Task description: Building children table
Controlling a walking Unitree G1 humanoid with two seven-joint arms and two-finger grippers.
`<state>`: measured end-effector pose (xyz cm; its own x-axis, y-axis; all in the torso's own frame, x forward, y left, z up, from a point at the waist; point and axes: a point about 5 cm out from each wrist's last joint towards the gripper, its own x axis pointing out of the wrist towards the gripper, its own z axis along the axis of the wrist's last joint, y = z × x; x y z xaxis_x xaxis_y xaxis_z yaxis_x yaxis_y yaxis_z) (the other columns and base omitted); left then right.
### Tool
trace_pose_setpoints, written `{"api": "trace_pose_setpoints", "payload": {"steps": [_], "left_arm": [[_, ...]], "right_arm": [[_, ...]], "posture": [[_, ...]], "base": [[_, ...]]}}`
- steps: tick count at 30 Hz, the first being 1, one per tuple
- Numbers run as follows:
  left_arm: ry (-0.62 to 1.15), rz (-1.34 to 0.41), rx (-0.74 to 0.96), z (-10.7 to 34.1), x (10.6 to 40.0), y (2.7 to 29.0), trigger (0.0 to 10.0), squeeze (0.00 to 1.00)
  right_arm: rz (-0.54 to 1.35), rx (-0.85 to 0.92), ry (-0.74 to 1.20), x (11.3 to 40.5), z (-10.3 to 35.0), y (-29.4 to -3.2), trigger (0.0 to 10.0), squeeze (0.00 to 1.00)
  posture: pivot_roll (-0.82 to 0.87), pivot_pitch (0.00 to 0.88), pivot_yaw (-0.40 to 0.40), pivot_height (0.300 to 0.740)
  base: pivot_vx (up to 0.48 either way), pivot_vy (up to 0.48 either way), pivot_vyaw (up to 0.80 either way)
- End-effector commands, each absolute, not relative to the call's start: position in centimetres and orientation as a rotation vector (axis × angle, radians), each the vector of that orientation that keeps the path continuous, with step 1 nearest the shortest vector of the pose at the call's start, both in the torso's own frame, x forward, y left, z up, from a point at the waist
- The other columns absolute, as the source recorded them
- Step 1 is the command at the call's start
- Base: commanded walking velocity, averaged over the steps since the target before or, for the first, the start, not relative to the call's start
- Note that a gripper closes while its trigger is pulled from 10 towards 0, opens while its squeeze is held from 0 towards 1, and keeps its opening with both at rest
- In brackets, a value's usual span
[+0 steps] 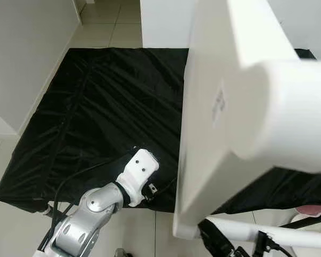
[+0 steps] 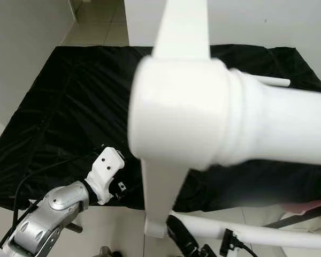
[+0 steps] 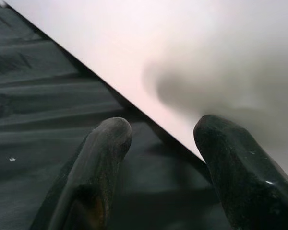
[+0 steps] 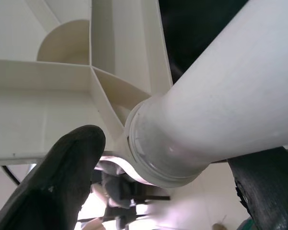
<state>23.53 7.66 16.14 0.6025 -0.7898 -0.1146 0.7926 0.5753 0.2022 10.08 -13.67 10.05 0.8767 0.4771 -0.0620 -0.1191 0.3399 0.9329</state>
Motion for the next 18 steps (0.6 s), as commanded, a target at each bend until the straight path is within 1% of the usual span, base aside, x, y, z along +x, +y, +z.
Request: {"api": "trace_pose_setpoints", "payload": {"steps": [1, 2, 5, 6, 8, 9, 11, 12, 13, 14, 16, 17, 18], "left_arm": [[0.028, -1.048, 0.242, 16.2, 22.8, 7.1, 10.0, 0.00], [0.028, -1.048, 0.242, 16.2, 22.8, 7.1, 10.0, 0.00], [0.079, -1.097, 0.310, 16.1, 23.1, 8.7, 10.0, 0.00], [0.079, -1.097, 0.310, 16.1, 23.1, 8.7, 10.0, 0.00], [0.135, -1.123, 0.363, 15.6, 22.9, 10.0, 10.0, 0.00], [0.135, -1.123, 0.363, 15.6, 22.9, 10.0, 10.0, 0.00], [0.153, -1.107, 0.388, 15.4, 23.0, 10.7, 10.0, 0.00], [0.153, -1.107, 0.388, 15.4, 23.0, 10.7, 10.0, 0.00], [0.152, -1.095, 0.392, 15.5, 23.1, 10.9, 10.0, 0.00], [0.152, -1.095, 0.392, 15.5, 23.1, 10.9, 10.0, 0.00], [0.148, -1.073, 0.396, 15.6, 23.4, 11.1, 10.0, 0.00], [0.148, -1.073, 0.396, 15.6, 23.4, 11.1, 10.0, 0.00], [0.150, -1.062, 0.399, 15.7, 23.5, 11.3, 10.0, 0.00]], "right_arm": [[0.448, 1.162, 0.312, 10.2, 11.3, -12.8, 10.0, 0.00], [0.448, 1.162, 0.312, 10.2, 11.3, -12.8, 10.0, 0.00], [0.446, 1.186, 0.317, 9.1, 12.4, -11.0, 10.0, 0.00], [0.446, 1.186, 0.317, 9.1, 12.4, -11.0, 10.0, 0.00], [0.442, 1.184, 0.321, 8.8, 12.4, -11.1, 10.0, 0.00], [0.442, 1.184, 0.321, 8.8, 12.4, -11.1, 10.0, 0.00], [0.417, 1.182, 0.329, 9.1, 11.5, -12.9, 10.0, 0.00], [0.417, 1.182, 0.329, 9.1, 11.5, -12.9, 10.0, 0.00], [0.388, 1.188, 0.331, 9.5, 10.8, -14.1, 10.0, 0.00], [0.388, 1.188, 0.331, 9.5, 10.8, -14.1, 10.0, 0.00], [0.320, 1.197, 0.337, 9.9, 9.6, -15.5, 10.0, 0.00], [0.320, 1.197, 0.337, 9.9, 9.6, -15.5, 10.0, 0.00], [0.252, 1.208, 0.339, 10.0, 8.6, -16.0, 10.0, 0.00]], "posture": [[-0.03, 0.154, 0.039, 0.740], [-0.03, 0.154, 0.039, 0.740], [-0.03, 0.155, 0.045, 0.740], [-0.03, 0.155, 0.045, 0.740], [-0.03, 0.157, 0.047, 0.740], [-0.03, 0.157, 0.047, 0.740], [-0.02, 0.161, 0.045, 0.740], [-0.02, 0.161, 0.045, 0.740], [-0.02, 0.162, 0.045, 0.740], [-0.02, 0.162, 0.045, 0.740], [-0.02, 0.165, 0.046, 0.740], [-0.02, 0.165, 0.046, 0.740], [-0.02, 0.168, 0.048, 0.740]], "base": [[0.000, 0.000, 0.00], [0.000, 0.000, 0.00], [0.000, 0.000, 0.00], [0.000, 0.000, 0.00], [0.000, 0.000, 0.00], [0.000, 0.000, 0.00], [0.000, 0.000, 0.00], [0.000, 0.000, 0.00], [0.000, 0.000, 0.00], [0.000, 0.000, 0.00], [0.000, 0.000, 0.00], [0.000, 0.000, 0.00], [0.000, 0.000, 0.00]]}}
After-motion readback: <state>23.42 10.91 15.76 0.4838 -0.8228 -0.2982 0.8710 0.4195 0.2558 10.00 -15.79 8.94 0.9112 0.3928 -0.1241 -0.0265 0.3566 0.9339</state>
